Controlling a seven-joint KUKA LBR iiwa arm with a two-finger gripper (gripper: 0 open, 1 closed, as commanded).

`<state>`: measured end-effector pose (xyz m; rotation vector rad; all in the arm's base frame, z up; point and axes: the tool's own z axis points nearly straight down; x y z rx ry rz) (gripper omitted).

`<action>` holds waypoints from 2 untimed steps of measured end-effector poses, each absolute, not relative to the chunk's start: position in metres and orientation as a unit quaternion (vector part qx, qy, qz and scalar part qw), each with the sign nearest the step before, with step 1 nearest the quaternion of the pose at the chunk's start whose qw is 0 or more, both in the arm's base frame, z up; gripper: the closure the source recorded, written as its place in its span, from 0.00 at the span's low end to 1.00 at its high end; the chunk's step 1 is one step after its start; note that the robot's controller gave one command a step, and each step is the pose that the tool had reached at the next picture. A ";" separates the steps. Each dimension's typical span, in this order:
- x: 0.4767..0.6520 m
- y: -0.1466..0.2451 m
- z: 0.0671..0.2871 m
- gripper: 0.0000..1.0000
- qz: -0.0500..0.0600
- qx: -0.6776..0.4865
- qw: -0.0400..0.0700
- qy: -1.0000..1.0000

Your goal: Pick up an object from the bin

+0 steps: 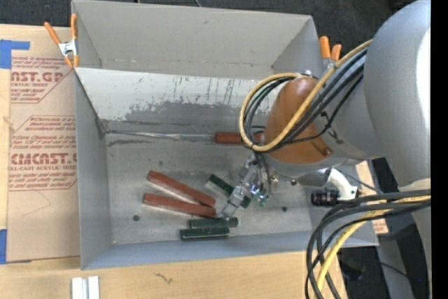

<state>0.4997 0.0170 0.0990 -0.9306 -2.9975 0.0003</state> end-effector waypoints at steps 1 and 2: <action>0.497 0.020 0.069 0.00 0.000 -0.420 0.002 -0.908; 0.550 0.029 0.070 0.00 -0.001 -0.443 -0.002 -0.896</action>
Offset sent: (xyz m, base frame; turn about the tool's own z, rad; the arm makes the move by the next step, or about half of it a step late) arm -0.0014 0.0024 -0.0290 0.2647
